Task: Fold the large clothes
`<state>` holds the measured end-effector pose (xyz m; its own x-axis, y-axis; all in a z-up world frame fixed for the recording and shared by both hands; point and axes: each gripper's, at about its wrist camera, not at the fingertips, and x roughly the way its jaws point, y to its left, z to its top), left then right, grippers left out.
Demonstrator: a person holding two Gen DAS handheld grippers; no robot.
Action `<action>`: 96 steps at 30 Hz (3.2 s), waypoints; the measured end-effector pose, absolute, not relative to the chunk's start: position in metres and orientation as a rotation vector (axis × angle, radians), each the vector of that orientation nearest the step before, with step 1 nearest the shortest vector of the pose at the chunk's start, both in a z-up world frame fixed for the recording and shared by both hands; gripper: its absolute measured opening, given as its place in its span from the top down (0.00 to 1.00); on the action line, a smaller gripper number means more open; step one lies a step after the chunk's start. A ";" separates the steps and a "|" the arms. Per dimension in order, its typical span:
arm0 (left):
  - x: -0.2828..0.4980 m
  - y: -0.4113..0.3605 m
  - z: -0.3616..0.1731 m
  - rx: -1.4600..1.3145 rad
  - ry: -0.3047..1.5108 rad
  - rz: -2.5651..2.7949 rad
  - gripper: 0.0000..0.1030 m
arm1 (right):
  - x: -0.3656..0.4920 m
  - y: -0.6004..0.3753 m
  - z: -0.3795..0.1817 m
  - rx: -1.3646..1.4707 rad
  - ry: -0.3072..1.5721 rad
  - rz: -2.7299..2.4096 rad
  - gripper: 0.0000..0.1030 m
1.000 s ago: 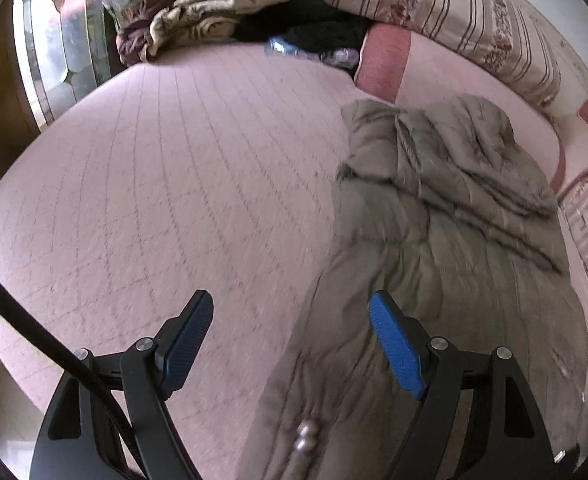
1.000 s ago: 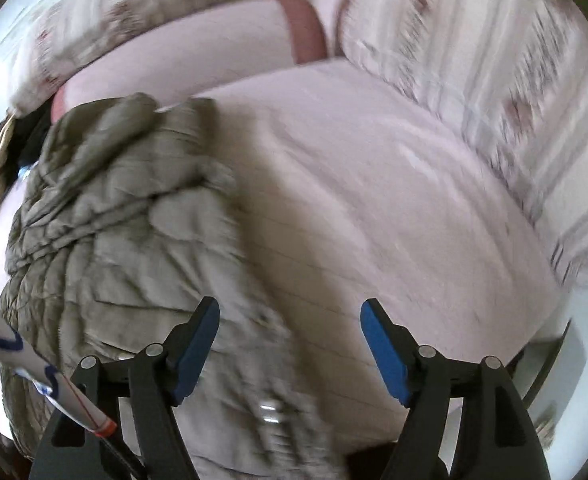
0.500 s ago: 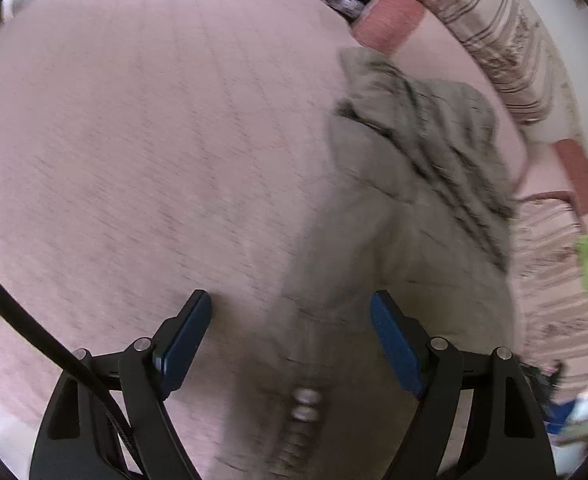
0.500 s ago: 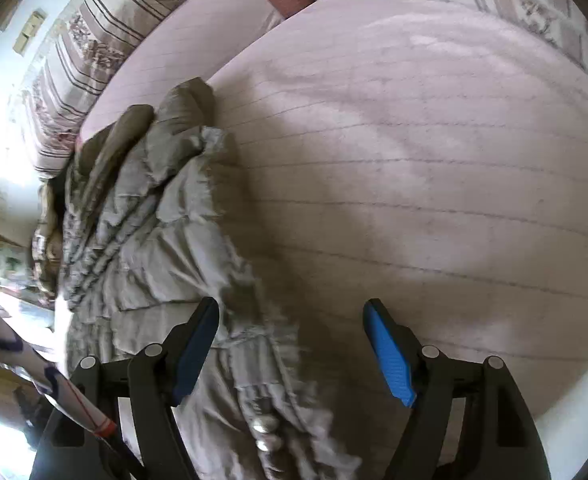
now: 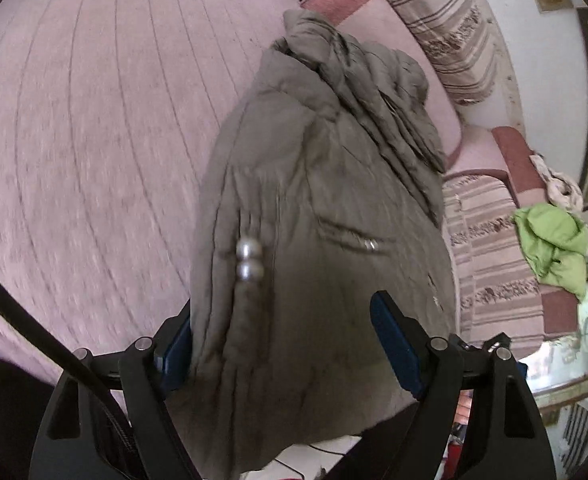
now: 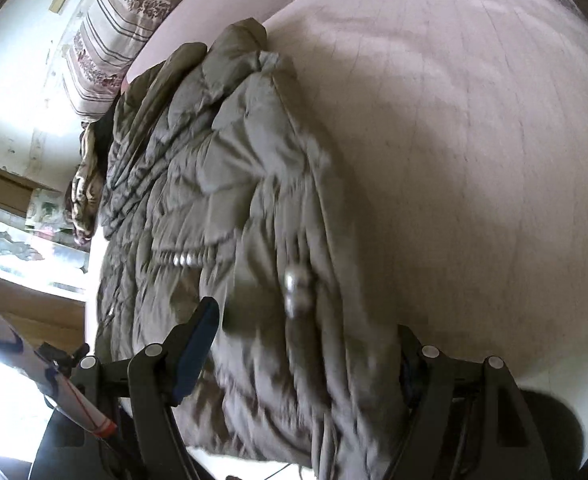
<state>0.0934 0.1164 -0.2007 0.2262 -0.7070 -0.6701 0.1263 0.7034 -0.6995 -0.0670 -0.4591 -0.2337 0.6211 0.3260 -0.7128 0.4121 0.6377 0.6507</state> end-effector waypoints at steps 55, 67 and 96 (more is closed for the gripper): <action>0.058 0.064 -0.081 -0.340 1.140 -0.458 0.85 | -0.096 -0.384 -0.134 0.701 0.782 0.073 0.81; 0.113 0.032 0.000 -0.285 0.959 -0.430 0.85 | -0.021 -0.391 -0.053 0.607 0.652 0.054 0.81; 0.284 -0.054 -0.014 -0.121 0.882 -0.274 0.83 | 0.165 -0.430 -0.041 0.516 0.654 -0.122 0.81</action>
<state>0.2840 -0.0540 -0.0142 0.6034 -0.2856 -0.7445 0.1867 0.9583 -0.2163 0.1649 -0.4304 -0.0411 0.7914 0.0511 -0.6092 0.2667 0.8678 0.4192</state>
